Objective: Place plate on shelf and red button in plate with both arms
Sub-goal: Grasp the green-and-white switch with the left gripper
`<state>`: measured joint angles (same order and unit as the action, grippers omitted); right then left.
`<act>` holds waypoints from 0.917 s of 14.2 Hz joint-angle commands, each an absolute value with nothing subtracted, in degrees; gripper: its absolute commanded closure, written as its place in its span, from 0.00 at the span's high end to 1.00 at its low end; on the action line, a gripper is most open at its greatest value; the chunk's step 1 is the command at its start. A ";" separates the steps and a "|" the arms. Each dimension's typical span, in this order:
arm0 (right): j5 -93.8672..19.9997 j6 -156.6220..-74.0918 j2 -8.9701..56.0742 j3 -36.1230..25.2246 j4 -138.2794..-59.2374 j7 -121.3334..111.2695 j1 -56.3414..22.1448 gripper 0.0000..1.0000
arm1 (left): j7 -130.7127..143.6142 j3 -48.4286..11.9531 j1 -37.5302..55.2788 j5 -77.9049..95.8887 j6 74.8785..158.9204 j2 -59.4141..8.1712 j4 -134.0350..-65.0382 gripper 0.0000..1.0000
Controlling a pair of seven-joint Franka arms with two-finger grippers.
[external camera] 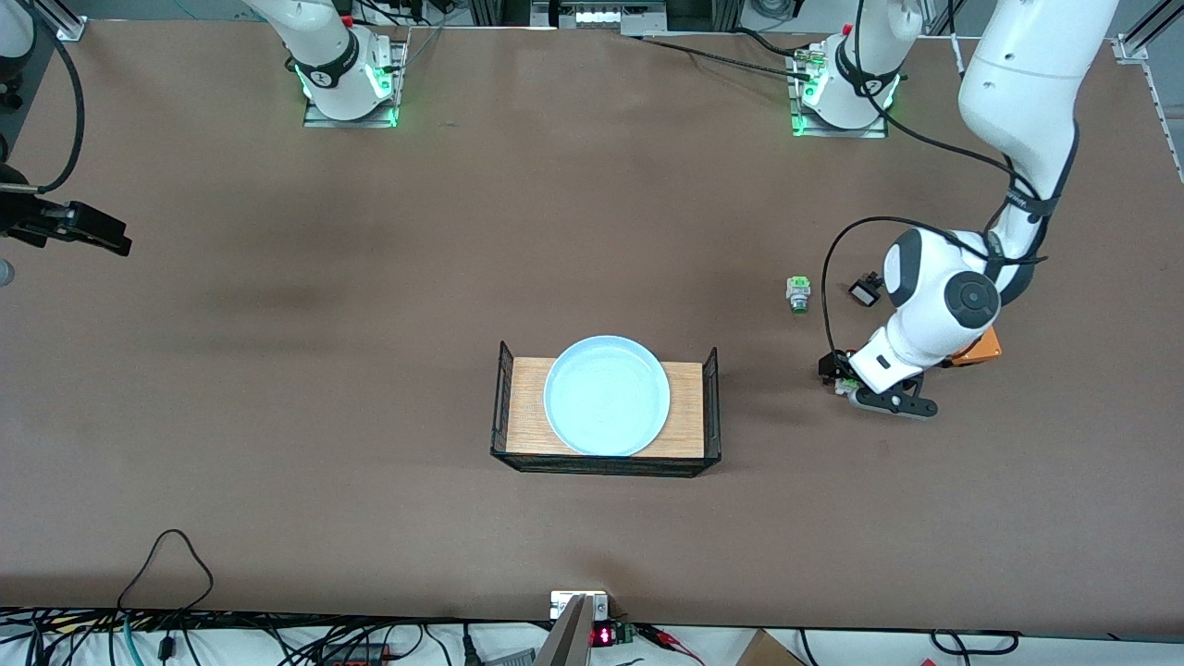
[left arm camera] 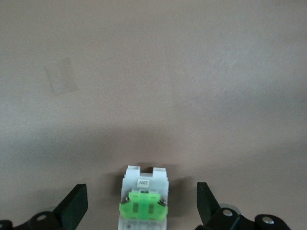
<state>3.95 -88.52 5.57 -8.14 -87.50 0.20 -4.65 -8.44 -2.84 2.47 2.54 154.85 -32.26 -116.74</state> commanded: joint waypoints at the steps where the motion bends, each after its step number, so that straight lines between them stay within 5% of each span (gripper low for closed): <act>1: 2.99 -91.30 2.21 -9.58 -92.09 -1.58 -5.36 1.00 | -11.95 -2.81 1.85 2.81 156.88 -31.29 -118.21 1.00; 6: 2.55 -94.22 -0.09 -9.23 -94.75 -1.14 -5.54 1.00 | -11.51 -2.81 2.20 2.81 156.80 -31.11 -119.09 0.99; 8: 2.64 -92.82 -0.09 -8.97 -93.96 -0.70 -5.71 1.00 | -11.51 -2.81 2.11 2.81 156.45 -30.85 -119.27 0.88; 13: 2.73 -90.62 0.26 -8.88 -91.42 -1.15 -6.67 1.00 | -10.72 -2.81 2.37 2.90 150.05 -29.01 -118.48 0.29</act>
<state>3.53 -92.12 0.85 -8.70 -92.87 -0.66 -5.67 -10.37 -2.90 2.16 2.54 153.78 -31.61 -117.73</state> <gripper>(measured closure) 0.000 0.374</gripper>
